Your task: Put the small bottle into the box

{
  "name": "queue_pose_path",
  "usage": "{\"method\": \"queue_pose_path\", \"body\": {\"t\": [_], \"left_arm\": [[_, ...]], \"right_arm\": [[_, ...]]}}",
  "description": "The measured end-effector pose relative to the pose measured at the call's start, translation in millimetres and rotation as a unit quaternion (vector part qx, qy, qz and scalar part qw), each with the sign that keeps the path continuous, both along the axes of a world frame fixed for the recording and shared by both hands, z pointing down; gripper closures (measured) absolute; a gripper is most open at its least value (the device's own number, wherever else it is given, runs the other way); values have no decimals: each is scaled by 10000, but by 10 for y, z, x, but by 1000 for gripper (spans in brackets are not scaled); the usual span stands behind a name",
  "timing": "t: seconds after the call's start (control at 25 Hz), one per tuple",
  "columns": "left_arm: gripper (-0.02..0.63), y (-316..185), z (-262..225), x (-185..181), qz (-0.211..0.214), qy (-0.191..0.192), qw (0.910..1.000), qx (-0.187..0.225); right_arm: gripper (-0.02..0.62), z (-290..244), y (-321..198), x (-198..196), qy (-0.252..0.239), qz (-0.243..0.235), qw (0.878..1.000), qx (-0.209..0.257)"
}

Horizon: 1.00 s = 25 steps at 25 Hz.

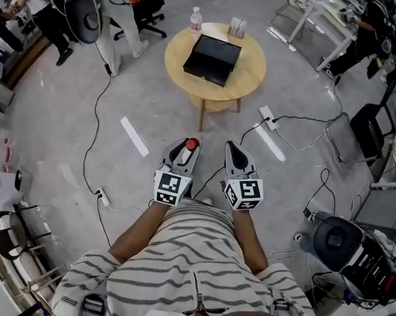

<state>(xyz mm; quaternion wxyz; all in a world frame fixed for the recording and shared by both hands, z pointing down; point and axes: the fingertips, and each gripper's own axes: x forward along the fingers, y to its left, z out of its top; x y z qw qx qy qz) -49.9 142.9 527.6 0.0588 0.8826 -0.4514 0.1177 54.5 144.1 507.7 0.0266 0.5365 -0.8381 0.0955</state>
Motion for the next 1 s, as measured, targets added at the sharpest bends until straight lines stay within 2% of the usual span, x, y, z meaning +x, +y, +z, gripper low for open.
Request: {"method": "queue_pose_path", "body": {"t": [0.16, 0.52, 1.0], "left_arm": [[456, -285, 14, 103, 195, 51, 9998, 56], [457, -1327, -80, 254, 487, 20, 9987, 112], [457, -2439, -328, 88, 784, -1, 9966, 269]], "right_arm": [[586, 16, -214, 59, 70, 144, 9999, 12], [586, -90, -1264, 116, 131, 267, 9996, 29], [586, -348, -2352, -111, 200, 464, 9987, 109]]}}
